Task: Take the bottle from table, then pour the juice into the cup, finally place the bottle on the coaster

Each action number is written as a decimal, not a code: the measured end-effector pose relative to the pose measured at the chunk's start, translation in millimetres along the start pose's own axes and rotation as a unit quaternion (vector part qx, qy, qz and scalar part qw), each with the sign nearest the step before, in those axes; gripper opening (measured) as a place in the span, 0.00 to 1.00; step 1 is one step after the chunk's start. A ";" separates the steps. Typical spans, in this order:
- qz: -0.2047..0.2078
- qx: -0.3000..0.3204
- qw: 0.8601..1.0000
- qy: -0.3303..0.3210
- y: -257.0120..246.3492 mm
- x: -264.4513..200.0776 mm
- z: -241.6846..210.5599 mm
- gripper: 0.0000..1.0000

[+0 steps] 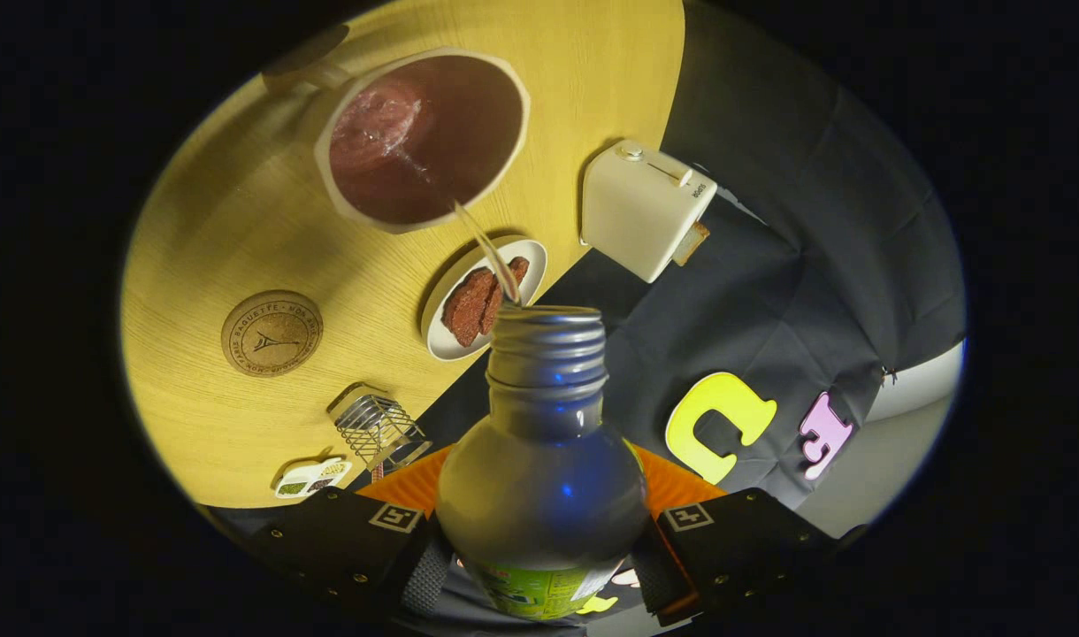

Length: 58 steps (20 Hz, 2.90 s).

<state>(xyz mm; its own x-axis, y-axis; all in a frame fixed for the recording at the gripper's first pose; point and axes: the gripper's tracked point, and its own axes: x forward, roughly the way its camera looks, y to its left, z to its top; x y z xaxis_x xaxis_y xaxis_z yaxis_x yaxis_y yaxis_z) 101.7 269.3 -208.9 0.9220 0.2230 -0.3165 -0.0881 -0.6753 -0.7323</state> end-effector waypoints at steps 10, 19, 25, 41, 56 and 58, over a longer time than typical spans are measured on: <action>0.012 -0.008 1.000 -0.002 4.5 -0.7 6.0 0.83; 0.022 -0.004 1.000 0.000 7.8 -2.8 11.1 0.83; 0.033 0.003 0.999 -0.003 11.4 -3.5 17.6 0.83; 0.060 0.052 0.997 -0.014 34.6 -3.7 27.7 0.83; 0.075 0.163 0.983 -0.032 48.0 -15.8 33.7 0.84; 0.076 0.187 0.979 -0.033 49.7 -16.7 36.5 0.84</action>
<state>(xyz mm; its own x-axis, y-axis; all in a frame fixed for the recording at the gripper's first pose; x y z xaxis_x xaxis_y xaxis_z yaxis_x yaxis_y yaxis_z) 68.2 257.7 -262.1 0.8619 0.1938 -0.4686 -0.3658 -0.4025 -0.8392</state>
